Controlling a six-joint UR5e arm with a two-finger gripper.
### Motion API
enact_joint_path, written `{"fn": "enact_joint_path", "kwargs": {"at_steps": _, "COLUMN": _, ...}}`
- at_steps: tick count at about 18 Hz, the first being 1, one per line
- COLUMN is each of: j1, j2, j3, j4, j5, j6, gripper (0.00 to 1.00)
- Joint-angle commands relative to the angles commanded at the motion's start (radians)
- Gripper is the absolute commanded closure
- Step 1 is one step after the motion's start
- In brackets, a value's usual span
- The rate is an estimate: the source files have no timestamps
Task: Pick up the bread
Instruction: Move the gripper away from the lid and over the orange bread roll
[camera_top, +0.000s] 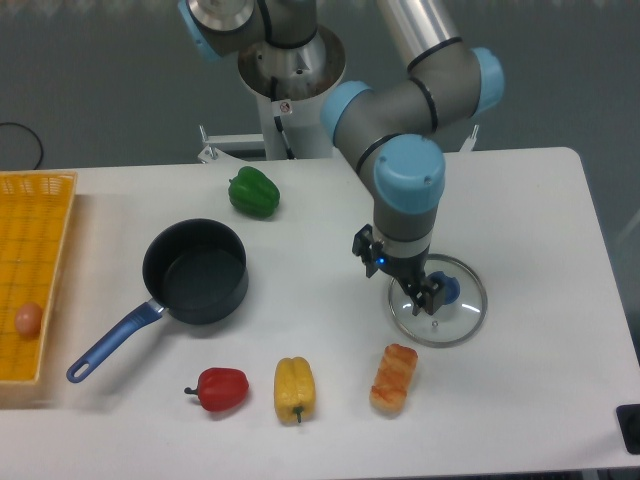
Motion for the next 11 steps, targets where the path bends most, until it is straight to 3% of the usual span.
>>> {"fn": "enact_joint_path", "kwargs": {"at_steps": 11, "j1": 0.008, "j2": -0.143, "j3": 0.072, "j4": 0.107, "j5": -0.003, "j6": -0.250, "gripper": 0.00}}
